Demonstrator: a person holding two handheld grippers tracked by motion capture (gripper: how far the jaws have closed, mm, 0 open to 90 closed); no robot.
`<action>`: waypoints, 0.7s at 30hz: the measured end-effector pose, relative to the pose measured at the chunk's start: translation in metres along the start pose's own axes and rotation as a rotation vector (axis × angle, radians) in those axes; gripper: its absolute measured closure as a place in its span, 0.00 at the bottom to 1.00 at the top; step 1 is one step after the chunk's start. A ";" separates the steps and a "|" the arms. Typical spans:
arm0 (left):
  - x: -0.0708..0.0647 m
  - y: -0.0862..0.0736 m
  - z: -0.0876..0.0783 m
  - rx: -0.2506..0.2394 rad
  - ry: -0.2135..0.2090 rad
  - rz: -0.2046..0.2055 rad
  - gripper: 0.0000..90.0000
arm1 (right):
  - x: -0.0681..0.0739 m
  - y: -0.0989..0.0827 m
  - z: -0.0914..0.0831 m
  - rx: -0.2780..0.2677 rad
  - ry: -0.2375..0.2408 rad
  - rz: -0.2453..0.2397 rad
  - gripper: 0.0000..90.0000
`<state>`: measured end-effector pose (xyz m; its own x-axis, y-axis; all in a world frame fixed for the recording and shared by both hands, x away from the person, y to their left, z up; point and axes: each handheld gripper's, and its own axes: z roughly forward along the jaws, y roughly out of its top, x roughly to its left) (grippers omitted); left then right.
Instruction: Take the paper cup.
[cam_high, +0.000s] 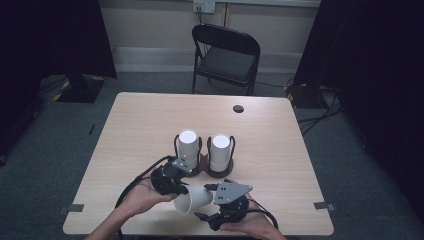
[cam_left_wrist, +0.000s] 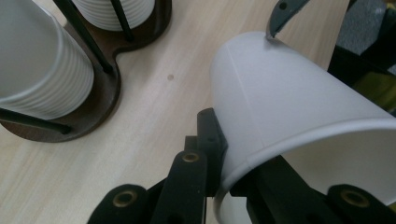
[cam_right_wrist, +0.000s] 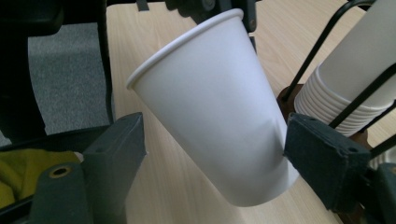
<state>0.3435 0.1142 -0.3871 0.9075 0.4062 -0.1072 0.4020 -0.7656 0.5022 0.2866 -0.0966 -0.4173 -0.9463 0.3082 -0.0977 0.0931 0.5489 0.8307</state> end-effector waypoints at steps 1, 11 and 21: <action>0.000 0.001 0.000 0.009 -0.004 -0.001 0.97 | 0.000 0.000 0.001 0.006 -0.009 -0.011 0.22; 0.000 0.014 0.008 0.084 -0.042 -0.019 0.97 | 0.008 -0.001 0.016 0.081 -0.076 -0.152 0.21; -0.001 0.022 0.009 0.085 -0.086 -0.039 0.97 | 0.016 -0.002 0.023 0.075 -0.152 -0.274 0.24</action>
<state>0.3530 0.0923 -0.3840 0.8965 0.3950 -0.2005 0.4429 -0.7911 0.4218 0.2782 -0.0752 -0.4330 -0.8826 0.2511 -0.3975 -0.1306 0.6813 0.7203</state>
